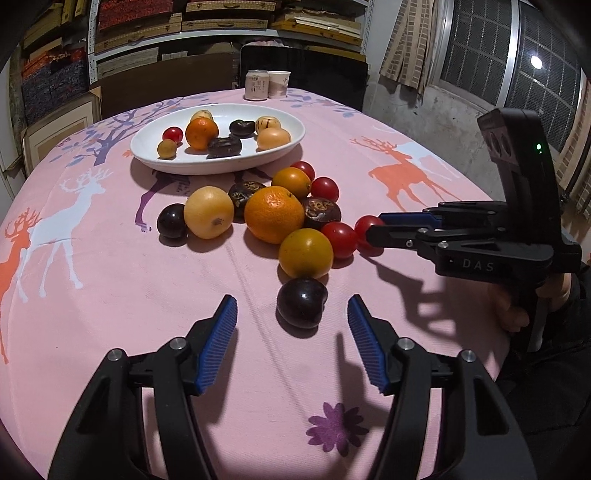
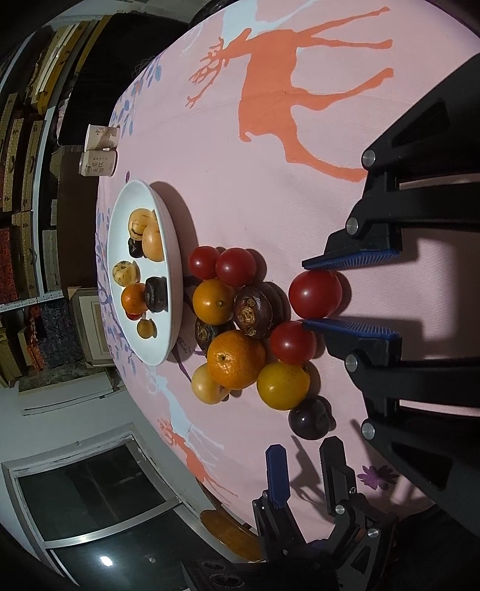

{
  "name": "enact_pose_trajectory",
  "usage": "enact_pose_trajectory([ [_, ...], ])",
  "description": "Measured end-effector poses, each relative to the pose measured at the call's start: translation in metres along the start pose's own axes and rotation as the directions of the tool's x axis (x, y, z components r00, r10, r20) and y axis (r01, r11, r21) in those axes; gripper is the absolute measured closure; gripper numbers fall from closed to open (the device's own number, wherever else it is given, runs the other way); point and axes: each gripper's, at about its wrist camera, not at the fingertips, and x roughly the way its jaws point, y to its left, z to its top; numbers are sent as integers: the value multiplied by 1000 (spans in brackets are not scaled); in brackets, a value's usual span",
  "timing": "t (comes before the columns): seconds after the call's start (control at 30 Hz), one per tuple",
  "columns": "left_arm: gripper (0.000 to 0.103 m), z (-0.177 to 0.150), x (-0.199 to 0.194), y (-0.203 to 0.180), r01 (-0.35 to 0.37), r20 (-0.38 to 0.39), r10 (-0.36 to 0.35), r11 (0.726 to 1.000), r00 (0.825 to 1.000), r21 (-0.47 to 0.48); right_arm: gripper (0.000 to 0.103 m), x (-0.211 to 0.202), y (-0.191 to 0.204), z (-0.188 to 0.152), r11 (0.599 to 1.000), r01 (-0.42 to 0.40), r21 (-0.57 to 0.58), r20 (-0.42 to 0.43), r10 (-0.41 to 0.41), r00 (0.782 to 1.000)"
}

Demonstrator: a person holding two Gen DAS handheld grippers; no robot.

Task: Organize fruits
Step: 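Grasp a dark mangosteen with the left tool while the right tool grasps a red tomato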

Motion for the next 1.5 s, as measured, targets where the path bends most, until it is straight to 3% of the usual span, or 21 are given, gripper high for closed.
enact_pose_trajectory([
  [0.3, 43, 2, 14, -9, -28, -34, 29, 999, 999, 20, 73, 5, 0, 2, 1000, 16, 2, -24, -15, 1000],
  [0.43, 55, 1, 19, -10, -30, -50, 32, 999, 998, 26, 73, 5, 2, 1, 1000, 18, -9, -25, -18, 1000],
  [0.6, 62, 0, 21, -10, -29, -53, 30, 999, 998, 26, 73, 5, 0, 2, 1000, 10, 1, -26, -10, 1000],
  [0.67, 73, 0, 22, -10, -29, -55, 30, 999, 998, 25, 73, 5, 0, 1, 1000, 11, 0, -26, -11, 1000],
  [1.5, 75, 2, 17, -9, -10, -29, 10, 1000, 1000, -5, 74, 4, 3, 2, 1000, 11, -21, -19, -11, 1000],
])
